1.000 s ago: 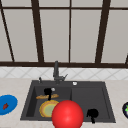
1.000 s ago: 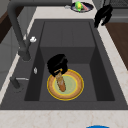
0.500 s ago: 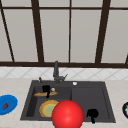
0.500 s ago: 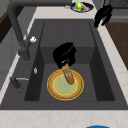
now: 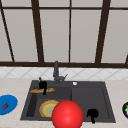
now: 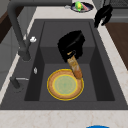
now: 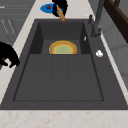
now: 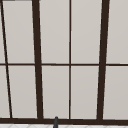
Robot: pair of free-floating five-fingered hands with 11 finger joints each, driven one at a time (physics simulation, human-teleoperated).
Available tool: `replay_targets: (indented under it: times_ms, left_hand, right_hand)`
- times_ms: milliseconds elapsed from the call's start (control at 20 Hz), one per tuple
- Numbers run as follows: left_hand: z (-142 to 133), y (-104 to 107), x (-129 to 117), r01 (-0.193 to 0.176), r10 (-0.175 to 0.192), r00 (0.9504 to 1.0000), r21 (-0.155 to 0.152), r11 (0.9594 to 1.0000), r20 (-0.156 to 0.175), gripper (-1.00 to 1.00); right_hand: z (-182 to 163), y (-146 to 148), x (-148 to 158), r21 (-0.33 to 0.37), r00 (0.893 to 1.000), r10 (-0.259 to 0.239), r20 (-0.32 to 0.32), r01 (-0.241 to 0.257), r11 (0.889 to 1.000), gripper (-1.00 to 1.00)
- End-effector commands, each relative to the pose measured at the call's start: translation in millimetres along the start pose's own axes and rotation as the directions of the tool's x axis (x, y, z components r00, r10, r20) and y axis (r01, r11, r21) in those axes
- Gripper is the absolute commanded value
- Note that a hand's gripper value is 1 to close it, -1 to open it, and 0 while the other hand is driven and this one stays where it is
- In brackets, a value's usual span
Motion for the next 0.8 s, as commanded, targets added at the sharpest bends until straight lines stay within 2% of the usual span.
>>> replay_targets:
  times_ms: [0, 250, 500, 750]
  left_hand:
    - [23, 23, 13, 0.003, -0.003, 0.9996, -0.007, 1.0000, 0.029, 1.00]
    - [51, 50, 27, -0.001, 0.001, 0.9994, -0.012, 0.9999, 0.036, 1.00]
    - [82, 70, 28, -0.002, 0.003, 0.9993, -0.007, 1.0000, 0.037, 1.00]
    - [123, 83, 32, -0.009, 0.009, 0.9999, 0.007, 0.9999, 0.011, 1.00]
  right_hand:
    - [0, 0, 0, 0.000, 1.000, 0.000, 0.000, 0.000, 1.000, 0.00]
    - [0, 0, 0, 0.000, 1.000, 0.000, 0.000, 0.000, 1.000, 0.00]
    - [0, 0, 0, 0.000, 1.000, 0.000, 0.000, 0.000, 1.000, 0.00]
    - [0, 0, 0, 0.000, 1.000, 0.000, 0.000, 0.000, 1.000, 0.00]
